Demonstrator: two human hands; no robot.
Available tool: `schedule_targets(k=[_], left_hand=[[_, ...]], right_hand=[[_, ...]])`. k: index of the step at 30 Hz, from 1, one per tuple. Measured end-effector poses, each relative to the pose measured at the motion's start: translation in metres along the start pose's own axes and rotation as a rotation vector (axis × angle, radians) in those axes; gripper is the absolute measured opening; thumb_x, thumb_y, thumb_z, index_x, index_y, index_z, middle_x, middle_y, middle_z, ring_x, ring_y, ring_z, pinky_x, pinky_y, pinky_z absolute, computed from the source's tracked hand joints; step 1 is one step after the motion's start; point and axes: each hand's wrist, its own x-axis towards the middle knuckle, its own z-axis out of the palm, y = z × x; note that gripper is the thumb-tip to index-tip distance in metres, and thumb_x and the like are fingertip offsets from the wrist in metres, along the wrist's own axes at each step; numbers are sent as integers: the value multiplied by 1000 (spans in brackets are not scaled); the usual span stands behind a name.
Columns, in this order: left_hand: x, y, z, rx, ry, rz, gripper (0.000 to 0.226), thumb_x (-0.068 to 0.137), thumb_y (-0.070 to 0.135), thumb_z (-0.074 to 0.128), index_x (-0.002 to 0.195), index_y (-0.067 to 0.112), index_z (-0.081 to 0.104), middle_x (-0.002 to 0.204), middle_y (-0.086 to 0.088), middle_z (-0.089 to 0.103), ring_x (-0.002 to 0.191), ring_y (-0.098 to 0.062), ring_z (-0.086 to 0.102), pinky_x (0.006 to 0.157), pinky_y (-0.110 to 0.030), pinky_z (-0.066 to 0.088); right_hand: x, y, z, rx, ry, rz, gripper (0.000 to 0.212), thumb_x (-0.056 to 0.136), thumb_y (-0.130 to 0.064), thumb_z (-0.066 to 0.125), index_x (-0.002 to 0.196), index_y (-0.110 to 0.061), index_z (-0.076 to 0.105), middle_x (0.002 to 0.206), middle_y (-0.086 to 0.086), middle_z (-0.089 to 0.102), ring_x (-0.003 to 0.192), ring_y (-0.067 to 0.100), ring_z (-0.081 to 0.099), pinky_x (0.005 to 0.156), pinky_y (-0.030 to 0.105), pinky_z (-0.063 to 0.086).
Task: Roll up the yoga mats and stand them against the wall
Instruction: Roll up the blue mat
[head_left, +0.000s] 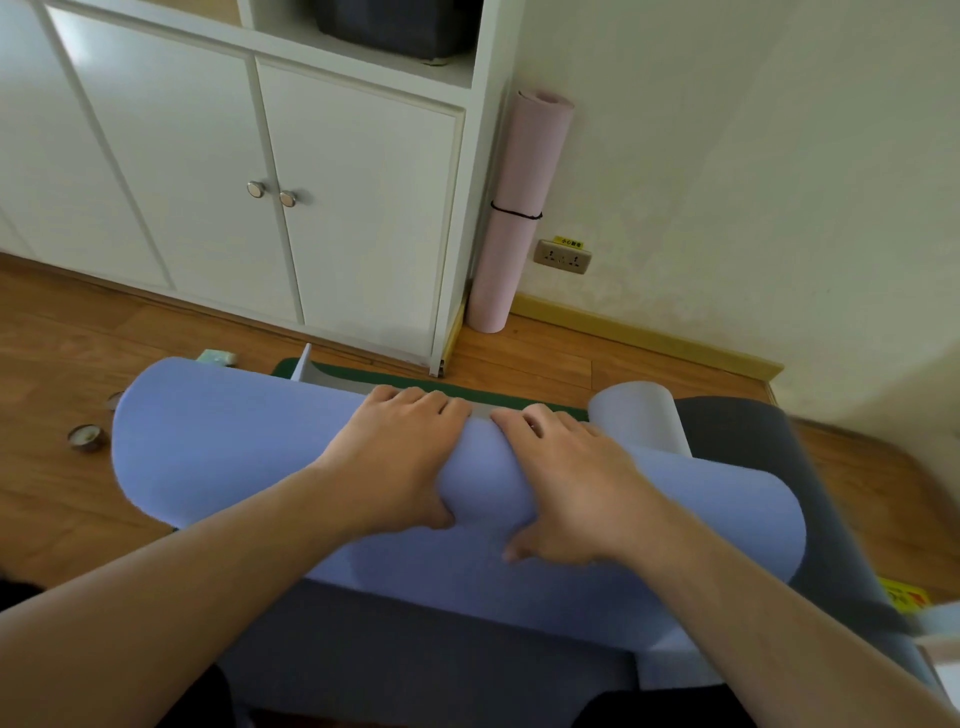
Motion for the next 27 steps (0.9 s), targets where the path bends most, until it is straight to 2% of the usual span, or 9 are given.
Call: schedule_targets(k=[5,8,10,14,18,20,22,25,27], left_hand=[[-4,-3,-1,-44,-47,-9,92,69,76,76,142,33,40,141,11,53,126,-15,51,113,-35,37],[-7,3,2,44,-35,14,111,65,78,76,152,27,28,149,4,39,135,-21,40,119,-39,32],[-6,9,4,120,-27,27,121,60,80,78,153,23,25,149,1,37,135,-24,39,120,-41,33],[0,10,6,122,17,53,105,63,70,84,144,24,36,141,3,50,127,-22,50,113,-40,40],[0,3,1,10,11,30,90,67,69,81,137,29,41,132,9,57,119,-15,55,109,-35,42],[-1,-1,-4,-50,-22,0,88,65,72,82,133,32,44,128,13,59,114,-13,56,106,-33,43],[-3,-4,-8,-94,-53,-13,87,64,72,83,133,35,44,129,15,59,114,-11,56,104,-31,41],[-7,-5,-6,-73,-46,6,95,67,72,79,143,35,38,142,13,51,127,-13,48,112,-32,35],[-10,-1,-3,10,-72,19,116,65,76,78,155,29,23,154,6,36,139,-19,36,120,-36,27]], right_hand=[[6,-2,3,-12,65,-20,102,63,-68,84,145,-34,35,134,-6,55,118,21,57,95,38,49],[6,0,-4,17,68,4,96,62,-68,83,142,-35,40,131,-9,60,115,20,61,89,37,53],[5,0,-6,65,34,37,97,60,-69,83,142,-38,40,131,-13,60,114,18,62,87,38,55],[4,-2,-6,137,-44,54,104,62,-68,85,148,-39,34,136,-12,57,118,17,61,93,39,55],[-1,-1,0,22,-27,49,125,58,-72,89,156,-30,23,142,-4,41,126,21,49,104,39,47],[-1,-3,4,-44,-11,33,121,56,-70,91,150,-27,28,137,-3,43,123,23,49,104,40,46],[2,-6,5,-32,8,25,108,59,-69,89,144,-29,34,133,-3,47,119,23,52,99,39,48],[5,-4,-1,7,37,21,100,63,-67,85,143,-32,38,132,-5,53,115,21,56,89,35,48],[5,0,-7,48,16,57,102,62,-69,84,146,-34,38,133,-9,56,117,20,59,86,35,50]])
